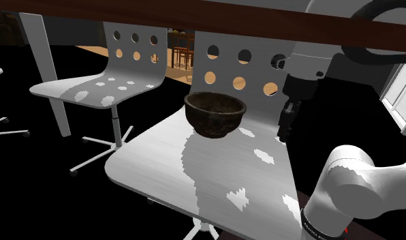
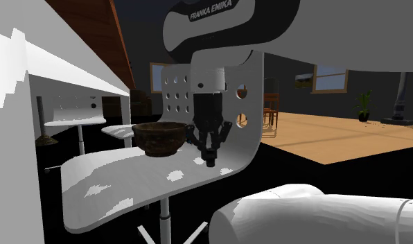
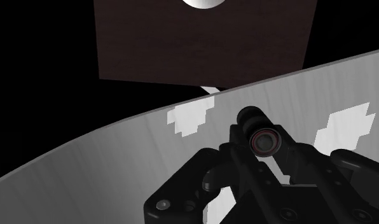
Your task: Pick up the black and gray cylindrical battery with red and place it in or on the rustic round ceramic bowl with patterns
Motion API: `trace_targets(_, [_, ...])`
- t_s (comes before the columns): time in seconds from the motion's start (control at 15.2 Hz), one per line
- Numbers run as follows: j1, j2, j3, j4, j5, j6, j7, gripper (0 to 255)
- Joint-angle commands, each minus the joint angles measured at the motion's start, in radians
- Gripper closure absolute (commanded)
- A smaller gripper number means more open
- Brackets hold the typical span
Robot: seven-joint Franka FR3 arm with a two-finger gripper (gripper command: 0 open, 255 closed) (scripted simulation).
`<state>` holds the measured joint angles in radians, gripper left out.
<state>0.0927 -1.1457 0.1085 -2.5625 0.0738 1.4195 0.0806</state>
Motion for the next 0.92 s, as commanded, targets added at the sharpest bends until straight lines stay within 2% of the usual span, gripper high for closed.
trace_targets(0.0, [-0.002, 0.011, -0.003, 0.03, -0.003, -0.02, -0.001, 255])
trace_targets(0.86, [-0.01, 0.108, -0.014, 0.255, -0.016, -0.147, -0.001, 255])
